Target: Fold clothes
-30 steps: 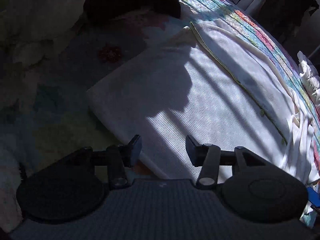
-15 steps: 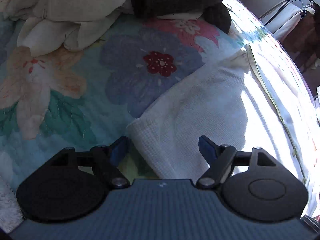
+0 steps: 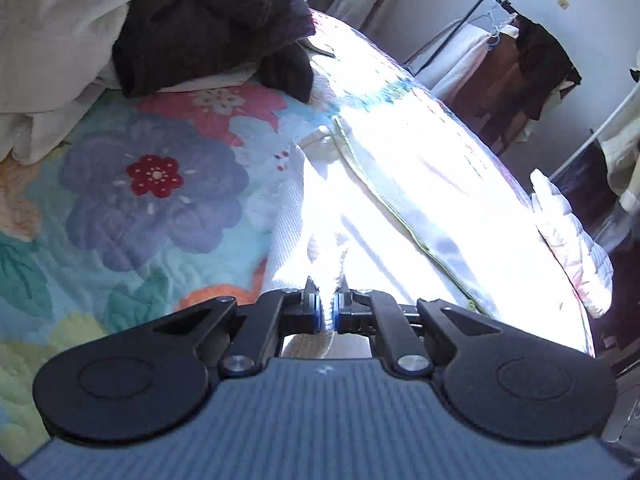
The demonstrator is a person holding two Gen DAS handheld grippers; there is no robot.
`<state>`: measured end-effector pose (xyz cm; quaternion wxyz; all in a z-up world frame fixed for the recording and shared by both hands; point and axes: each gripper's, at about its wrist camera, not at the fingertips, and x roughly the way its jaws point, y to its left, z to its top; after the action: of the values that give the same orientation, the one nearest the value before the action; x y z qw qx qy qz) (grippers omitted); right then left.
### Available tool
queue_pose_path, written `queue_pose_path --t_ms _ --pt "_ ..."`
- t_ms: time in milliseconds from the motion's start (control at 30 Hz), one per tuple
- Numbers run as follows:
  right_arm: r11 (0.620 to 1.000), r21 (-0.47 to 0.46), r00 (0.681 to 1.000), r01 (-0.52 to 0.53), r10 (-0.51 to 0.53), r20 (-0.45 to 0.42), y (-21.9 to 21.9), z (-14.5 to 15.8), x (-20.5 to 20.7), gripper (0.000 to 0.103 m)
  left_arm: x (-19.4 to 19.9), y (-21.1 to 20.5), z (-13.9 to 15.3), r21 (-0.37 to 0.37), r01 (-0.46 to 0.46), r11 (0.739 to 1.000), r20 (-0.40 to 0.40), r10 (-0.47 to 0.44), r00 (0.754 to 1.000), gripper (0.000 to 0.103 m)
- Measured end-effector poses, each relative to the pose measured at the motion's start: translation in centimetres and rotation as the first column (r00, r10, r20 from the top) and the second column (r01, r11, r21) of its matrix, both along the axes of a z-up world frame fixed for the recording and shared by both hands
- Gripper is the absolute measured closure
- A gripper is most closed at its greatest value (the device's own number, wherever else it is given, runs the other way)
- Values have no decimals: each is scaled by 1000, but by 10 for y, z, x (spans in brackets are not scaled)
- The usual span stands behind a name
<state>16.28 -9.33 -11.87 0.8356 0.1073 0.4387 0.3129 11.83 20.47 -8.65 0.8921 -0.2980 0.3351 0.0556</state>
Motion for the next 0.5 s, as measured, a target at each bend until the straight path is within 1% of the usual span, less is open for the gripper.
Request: queue_pose_path --t_ms 100,167,200,233,300,433,500 --pt "997 7 997 80 -80 -18 -23 -5 6 42 8 -42 6 -11 126 992 10 -126 992 98" --pt "991 29 991 127 -126 -37 -41 -7 6 42 13 -71 3 -25 198 980 -4 -199 980 98" --pt "988 47 989 146 -144 -45 -49 -7 5 42 14 -82 0 -37 217 975 -11 -218 976 98" --pt "984 65 986 163 -160 -52 -57 -7 4 42 14 -90 -3 -44 226 973 -17 -227 974 98" --pt "971 129 978 203 -196 -67 -72 -7 0 42 11 -100 -7 -37 226 973 -28 -227 974 98" --pt "945 243 972 218 -190 -135 -80 -13 3 41 11 -100 -16 -25 229 973 -65 -230 971 98" --pt "938 267 968 220 -176 -178 -76 -20 8 41 9 -97 -16 -22 223 975 -64 -224 973 98"
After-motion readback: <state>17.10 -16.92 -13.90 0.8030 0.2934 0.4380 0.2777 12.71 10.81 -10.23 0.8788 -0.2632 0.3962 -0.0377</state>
